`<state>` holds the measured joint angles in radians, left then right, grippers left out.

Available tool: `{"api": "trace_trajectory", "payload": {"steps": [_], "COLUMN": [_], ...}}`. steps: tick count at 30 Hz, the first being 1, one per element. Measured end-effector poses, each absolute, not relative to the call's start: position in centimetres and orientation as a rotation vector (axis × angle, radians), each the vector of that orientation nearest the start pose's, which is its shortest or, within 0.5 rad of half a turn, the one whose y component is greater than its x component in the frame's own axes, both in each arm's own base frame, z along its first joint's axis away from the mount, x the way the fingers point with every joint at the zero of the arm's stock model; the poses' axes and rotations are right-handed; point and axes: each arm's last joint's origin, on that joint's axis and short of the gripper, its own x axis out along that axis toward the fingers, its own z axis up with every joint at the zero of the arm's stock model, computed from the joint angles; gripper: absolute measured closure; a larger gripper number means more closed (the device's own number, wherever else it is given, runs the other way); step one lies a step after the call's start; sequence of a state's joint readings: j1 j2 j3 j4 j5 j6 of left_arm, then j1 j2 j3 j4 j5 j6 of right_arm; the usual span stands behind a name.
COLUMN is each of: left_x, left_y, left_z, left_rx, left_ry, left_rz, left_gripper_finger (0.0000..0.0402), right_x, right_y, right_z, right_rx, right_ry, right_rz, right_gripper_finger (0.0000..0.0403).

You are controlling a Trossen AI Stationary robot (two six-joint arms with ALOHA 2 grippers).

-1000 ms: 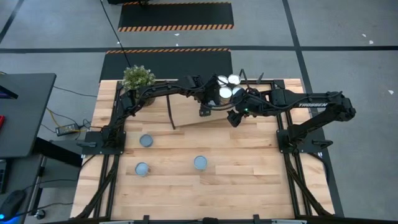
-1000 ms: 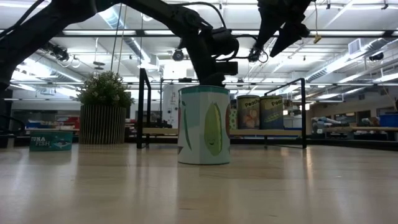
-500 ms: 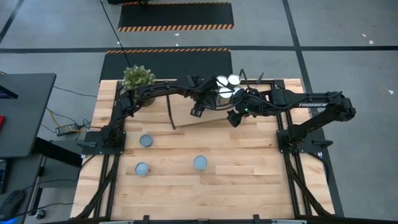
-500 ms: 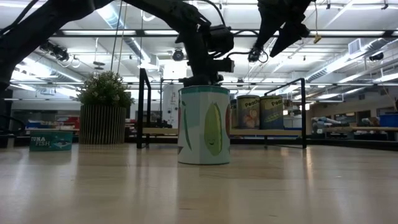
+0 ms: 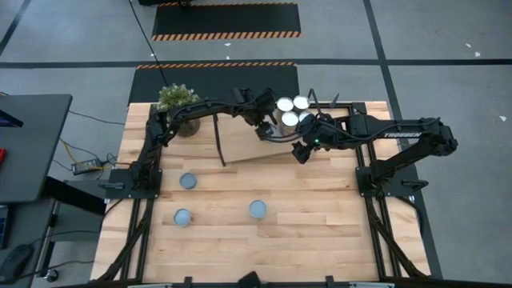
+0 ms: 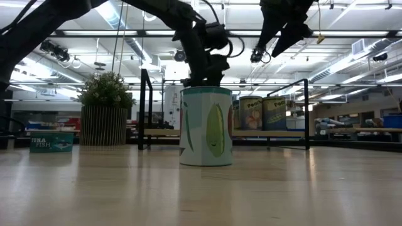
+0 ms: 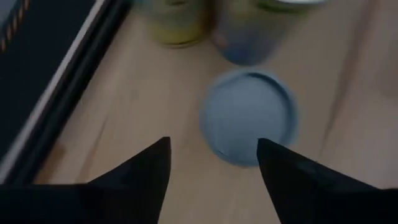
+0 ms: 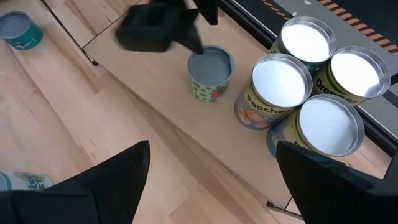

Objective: Pick and place cans onto a shelf
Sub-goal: Put the canned green peas on the shelf

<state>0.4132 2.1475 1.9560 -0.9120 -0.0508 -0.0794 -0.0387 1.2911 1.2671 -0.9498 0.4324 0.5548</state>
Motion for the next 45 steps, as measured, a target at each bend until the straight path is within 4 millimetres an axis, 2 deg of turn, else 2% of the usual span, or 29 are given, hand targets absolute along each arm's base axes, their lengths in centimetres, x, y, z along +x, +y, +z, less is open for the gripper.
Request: {"api": "trace_trajectory", "payload": {"steps": [3,7,14,19,27,30,35,41,45], "left_x": [41.6,41.5,42.0,42.3,42.2,42.2,42.2,42.2,42.4], "left_y": [19.8,20.6,19.6,19.1,18.8,18.7,18.7,18.8,18.9], "left_z": [24.6,24.0,23.0,22.6,22.5,22.5,22.6,22.6,22.6], "left_rx": [-0.410,-0.475,-0.525,-0.514,-0.493,-0.485,-0.457,-0.436,-0.293], "left_ry": [1.057,1.041,1.088,1.101,1.137,1.140,1.147,1.149,1.159], "left_rz": [0.560,0.608,0.610,0.599,0.545,0.539,0.520,0.511,0.416], "left_gripper_finger": [0.0140,0.0141,0.0183,0.0219,0.0257,0.0296,0.0384,0.0387,0.0396], "right_x": [24.6,24.6,24.6,24.7,24.7,24.7,24.7,24.7,24.7], "right_y": [-2.2,-2.2,-2.0,-2.0,-2.0,-2.0,-2.0,-2.0,-2.0], "right_z": [33.4,33.4,33.4,33.4,33.4,33.4,33.4,33.4,33.4], "right_rx": [0.309,0.315,0.315,0.309,0.304,0.304,0.305,0.306,0.306], "right_ry": [0.810,0.807,0.808,0.806,0.808,0.808,0.809,0.810,0.809], "right_rz": [-0.682,-0.675,-0.666,-0.662,-0.656,-0.656,-0.654,-0.651,-0.651], "right_gripper_finger": [0.0047,0.0047,0.0047,0.0047,0.0047,0.0047,0.0047,0.0047,0.0047]}}
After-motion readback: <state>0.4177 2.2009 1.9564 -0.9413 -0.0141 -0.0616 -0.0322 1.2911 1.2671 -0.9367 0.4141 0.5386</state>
